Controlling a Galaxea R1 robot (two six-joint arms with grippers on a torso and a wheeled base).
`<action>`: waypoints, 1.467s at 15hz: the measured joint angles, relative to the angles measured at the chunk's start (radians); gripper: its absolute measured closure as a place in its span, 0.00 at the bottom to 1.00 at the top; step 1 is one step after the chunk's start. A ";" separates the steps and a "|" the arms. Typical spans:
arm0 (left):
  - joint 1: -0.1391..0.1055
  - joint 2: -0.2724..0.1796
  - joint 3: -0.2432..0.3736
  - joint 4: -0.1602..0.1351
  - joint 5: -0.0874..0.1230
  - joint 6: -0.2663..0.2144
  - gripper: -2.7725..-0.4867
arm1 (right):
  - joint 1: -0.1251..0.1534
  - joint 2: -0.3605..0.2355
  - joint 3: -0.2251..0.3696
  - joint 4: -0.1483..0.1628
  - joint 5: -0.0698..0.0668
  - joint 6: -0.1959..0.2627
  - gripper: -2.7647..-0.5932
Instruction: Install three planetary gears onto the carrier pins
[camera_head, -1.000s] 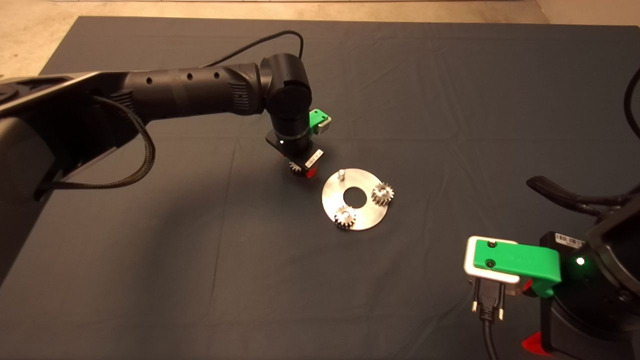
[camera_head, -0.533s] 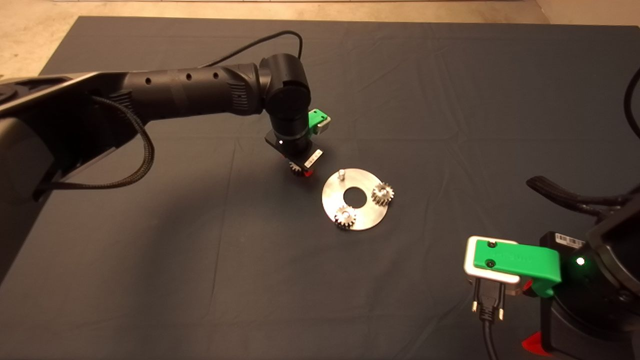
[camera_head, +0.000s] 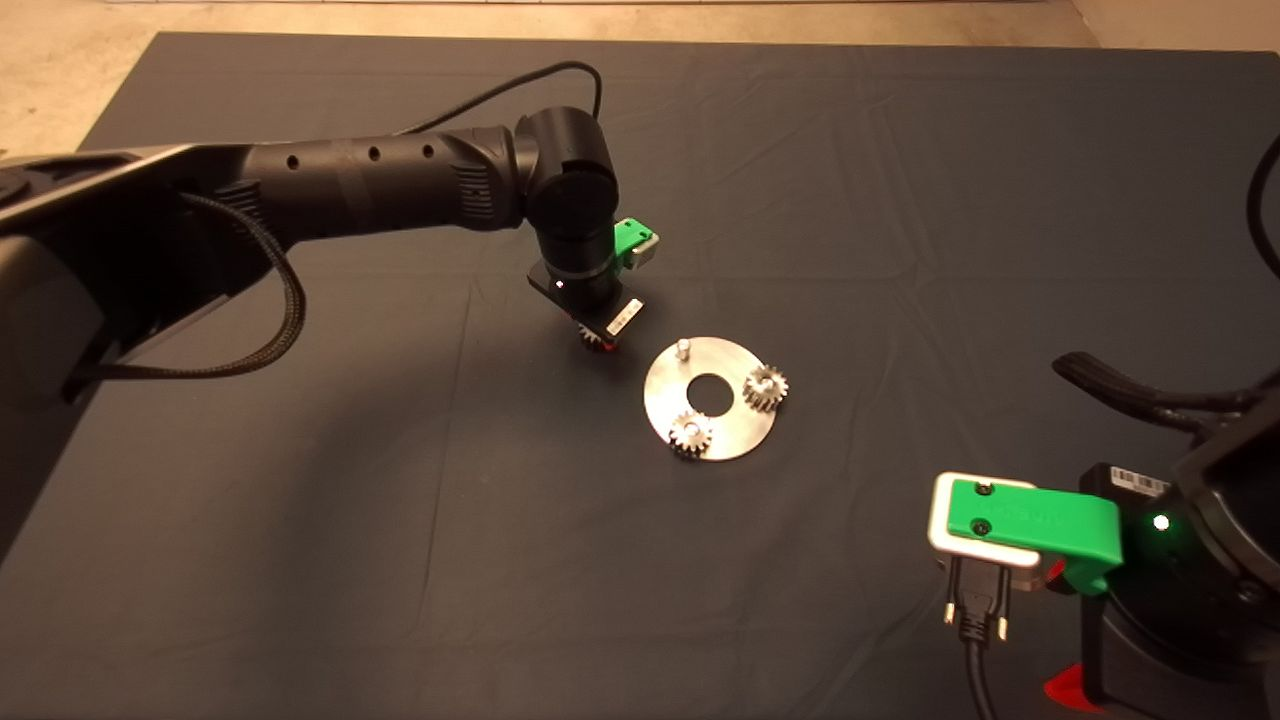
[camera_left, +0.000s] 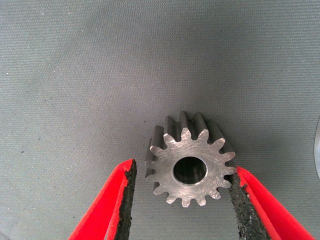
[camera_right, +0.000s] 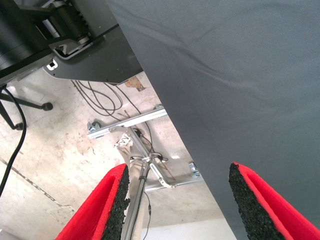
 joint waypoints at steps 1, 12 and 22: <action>0.000 0.000 0.000 0.000 0.000 0.000 0.72 | 0.000 0.000 0.000 0.000 0.000 0.000 0.60; 0.000 0.000 0.000 0.000 -0.001 -0.008 0.82 | 0.000 0.000 0.000 0.000 0.000 0.000 0.60; -0.046 0.040 0.036 -0.033 0.105 -0.007 0.85 | 0.000 0.000 0.000 0.000 0.000 0.000 0.60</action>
